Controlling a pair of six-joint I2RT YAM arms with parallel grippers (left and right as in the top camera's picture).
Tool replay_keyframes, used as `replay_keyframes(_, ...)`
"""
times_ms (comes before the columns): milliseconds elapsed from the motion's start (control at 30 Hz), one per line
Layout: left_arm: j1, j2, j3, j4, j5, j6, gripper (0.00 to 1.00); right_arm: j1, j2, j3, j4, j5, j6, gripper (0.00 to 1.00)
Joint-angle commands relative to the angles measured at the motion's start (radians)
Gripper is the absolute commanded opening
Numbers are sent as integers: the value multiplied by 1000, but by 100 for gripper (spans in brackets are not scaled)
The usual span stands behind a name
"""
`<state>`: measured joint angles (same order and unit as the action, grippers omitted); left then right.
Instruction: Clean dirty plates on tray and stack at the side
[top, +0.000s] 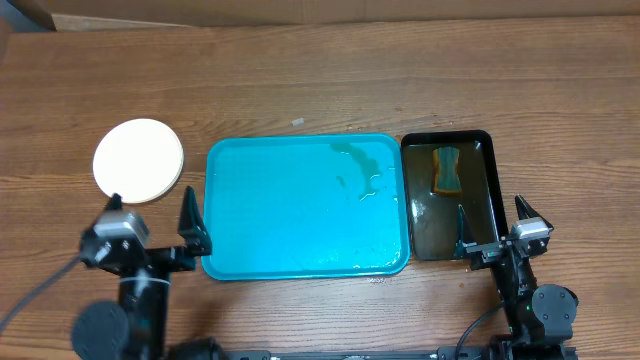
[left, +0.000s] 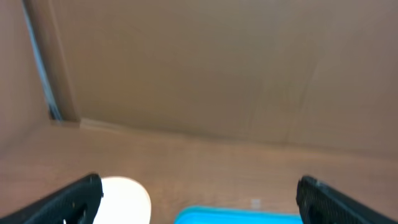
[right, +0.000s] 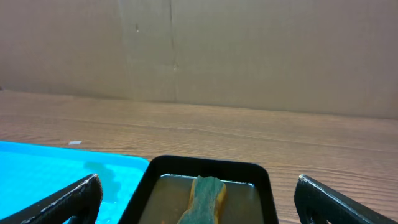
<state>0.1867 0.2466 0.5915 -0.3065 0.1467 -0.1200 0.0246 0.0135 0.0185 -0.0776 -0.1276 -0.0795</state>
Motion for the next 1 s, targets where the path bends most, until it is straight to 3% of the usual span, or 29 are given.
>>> replay_keyframes(0,-28,-129,-157,176,-27,-15,100,-7,-11,-11,5,-5,-7,100)
replay_keyframes(167,-66,-237,-337,491,-27,-15,100,-7,-11,-11,5,-5,-7,100)
replay_keyframes(300,-108,-243,-414,578,-53,-15,100,-7,-11,-11,5,-5,-7,100)
replay_keyframes(733,-144,-243,-584,559,-171,-14,100,-7,-11,-11,5,-5,-7,100)
replay_keyframes(967,-140,-243,-587,291,-202,19,100,-7,-11,-11,5,-5,-7,100)
